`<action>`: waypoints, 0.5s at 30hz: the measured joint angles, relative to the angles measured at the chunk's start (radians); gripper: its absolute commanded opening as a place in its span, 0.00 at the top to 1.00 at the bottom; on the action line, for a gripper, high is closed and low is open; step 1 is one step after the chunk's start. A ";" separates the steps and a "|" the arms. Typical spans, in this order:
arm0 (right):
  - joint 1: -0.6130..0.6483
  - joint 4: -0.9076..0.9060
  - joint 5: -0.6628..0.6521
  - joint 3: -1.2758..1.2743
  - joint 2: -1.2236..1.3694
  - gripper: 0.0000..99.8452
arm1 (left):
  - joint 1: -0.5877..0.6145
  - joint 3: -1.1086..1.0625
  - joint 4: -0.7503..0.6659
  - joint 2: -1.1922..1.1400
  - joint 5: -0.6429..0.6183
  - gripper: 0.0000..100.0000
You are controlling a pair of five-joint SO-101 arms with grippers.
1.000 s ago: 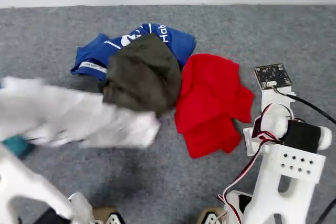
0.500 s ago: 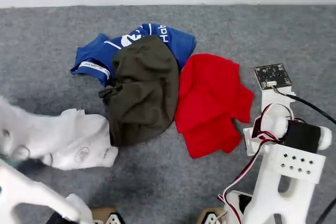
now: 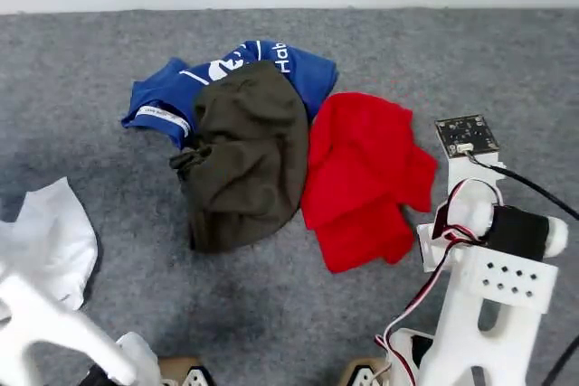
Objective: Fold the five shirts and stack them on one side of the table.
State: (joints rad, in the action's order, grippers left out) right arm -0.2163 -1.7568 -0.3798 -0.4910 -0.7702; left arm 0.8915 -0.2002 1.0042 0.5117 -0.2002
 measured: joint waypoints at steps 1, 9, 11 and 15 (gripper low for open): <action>0.000 0.000 0.000 0.000 0.000 0.84 | -0.026 -0.038 0.000 -0.015 0.015 0.99; 0.000 0.000 0.000 0.000 0.000 0.84 | -0.144 -0.230 0.034 -0.187 0.034 0.97; 0.000 0.000 0.000 0.000 0.000 0.84 | -0.147 -0.230 0.061 -0.216 0.034 0.91; 0.000 0.000 0.000 0.000 0.000 0.84 | -0.147 -0.189 0.141 -0.244 0.084 0.83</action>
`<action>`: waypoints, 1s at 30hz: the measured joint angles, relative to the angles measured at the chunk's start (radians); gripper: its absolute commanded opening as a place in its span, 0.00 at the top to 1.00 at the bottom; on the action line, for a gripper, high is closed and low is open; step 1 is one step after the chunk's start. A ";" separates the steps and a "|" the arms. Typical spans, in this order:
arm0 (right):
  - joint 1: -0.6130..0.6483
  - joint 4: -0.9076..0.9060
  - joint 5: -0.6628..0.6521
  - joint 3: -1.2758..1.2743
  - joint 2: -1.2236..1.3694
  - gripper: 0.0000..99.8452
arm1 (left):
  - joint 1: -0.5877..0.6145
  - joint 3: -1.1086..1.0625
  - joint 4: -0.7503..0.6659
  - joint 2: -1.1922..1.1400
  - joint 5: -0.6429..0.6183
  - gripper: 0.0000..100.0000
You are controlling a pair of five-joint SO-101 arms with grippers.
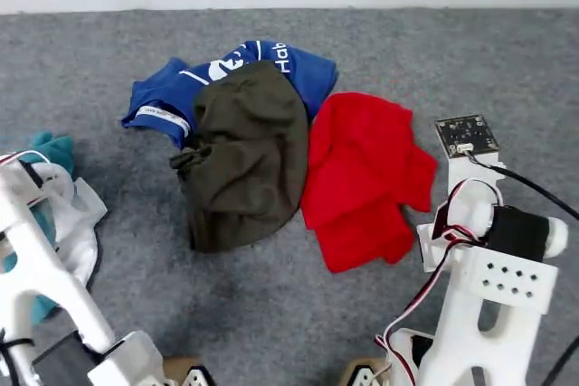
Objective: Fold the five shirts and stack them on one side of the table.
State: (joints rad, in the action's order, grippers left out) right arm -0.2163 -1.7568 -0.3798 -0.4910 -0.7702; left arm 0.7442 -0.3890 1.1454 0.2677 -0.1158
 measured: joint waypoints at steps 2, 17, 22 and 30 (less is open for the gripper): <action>0.000 0.000 0.000 0.000 0.000 0.84 | 0.000 0.055 0.054 0.000 0.014 0.81; 0.000 0.000 0.000 -0.008 0.000 0.84 | -0.344 0.578 0.582 0.048 0.015 0.74; 0.000 0.000 0.000 -0.008 0.000 0.84 | -0.644 0.476 0.494 -0.063 0.015 0.74; 0.000 0.000 0.000 -0.008 0.000 0.84 | -0.770 0.466 0.276 -0.417 0.015 0.74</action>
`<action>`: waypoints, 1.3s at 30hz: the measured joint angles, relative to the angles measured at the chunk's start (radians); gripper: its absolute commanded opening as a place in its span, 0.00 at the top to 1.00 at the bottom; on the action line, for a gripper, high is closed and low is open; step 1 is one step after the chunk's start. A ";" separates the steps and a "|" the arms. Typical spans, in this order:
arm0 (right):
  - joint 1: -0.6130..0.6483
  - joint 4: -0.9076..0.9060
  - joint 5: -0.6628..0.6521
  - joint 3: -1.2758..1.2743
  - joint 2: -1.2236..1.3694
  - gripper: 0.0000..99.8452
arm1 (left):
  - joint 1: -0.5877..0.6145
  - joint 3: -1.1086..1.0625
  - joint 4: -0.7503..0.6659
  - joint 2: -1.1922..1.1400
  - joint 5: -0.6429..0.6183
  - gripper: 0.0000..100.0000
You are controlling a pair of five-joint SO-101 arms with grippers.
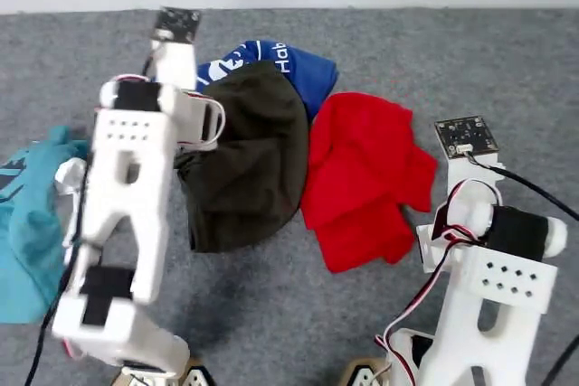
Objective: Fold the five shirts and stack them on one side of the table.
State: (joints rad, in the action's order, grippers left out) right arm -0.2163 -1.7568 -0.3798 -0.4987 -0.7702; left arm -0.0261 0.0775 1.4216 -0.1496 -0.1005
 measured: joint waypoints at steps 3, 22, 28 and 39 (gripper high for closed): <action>0.000 0.000 0.000 0.000 0.000 0.84 | -0.014 0.000 -0.025 -0.189 -0.002 0.74; 0.000 0.000 0.000 -0.003 0.000 0.84 | 0.147 0.680 0.305 -0.430 -0.008 0.99; 0.000 0.000 0.000 -0.052 0.000 0.84 | 0.425 0.715 0.313 -0.141 -0.006 0.99; 0.000 0.000 0.000 -0.052 0.000 0.84 | 0.779 0.628 0.315 0.160 -0.006 0.99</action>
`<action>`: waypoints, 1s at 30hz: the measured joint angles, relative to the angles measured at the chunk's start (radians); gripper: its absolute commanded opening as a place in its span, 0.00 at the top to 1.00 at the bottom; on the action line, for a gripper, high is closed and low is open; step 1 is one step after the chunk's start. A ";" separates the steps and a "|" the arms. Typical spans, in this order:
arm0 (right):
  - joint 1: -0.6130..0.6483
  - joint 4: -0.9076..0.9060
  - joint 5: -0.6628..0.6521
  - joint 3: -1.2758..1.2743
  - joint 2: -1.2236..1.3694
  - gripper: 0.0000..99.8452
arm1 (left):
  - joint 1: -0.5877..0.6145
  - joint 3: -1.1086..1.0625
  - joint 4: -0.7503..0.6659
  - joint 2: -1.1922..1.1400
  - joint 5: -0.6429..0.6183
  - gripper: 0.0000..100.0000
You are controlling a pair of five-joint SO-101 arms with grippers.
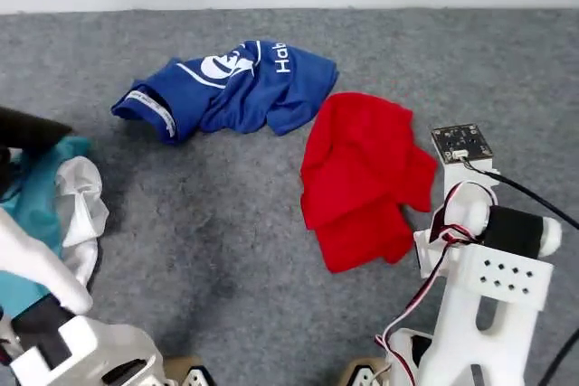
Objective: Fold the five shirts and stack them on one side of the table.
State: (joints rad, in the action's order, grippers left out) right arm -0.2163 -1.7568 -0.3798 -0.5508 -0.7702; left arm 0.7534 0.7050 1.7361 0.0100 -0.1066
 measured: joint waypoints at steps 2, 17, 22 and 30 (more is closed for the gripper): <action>0.000 0.000 0.000 0.000 0.000 0.84 | 0.011 -0.048 0.000 0.000 0.000 0.98; 0.000 0.000 0.000 0.000 0.000 0.84 | 0.014 -0.153 0.000 0.003 0.000 0.75; 0.000 0.000 0.000 0.000 0.000 0.84 | -0.077 -0.081 0.000 0.046 0.000 0.75; 0.000 0.000 -0.005 0.000 0.000 0.84 | -0.671 -0.287 -0.021 0.086 0.000 0.75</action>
State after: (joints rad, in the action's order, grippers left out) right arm -0.2163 -1.7568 -0.3844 -0.5508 -0.7702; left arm 0.0829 0.4181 1.7146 0.0959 -0.1066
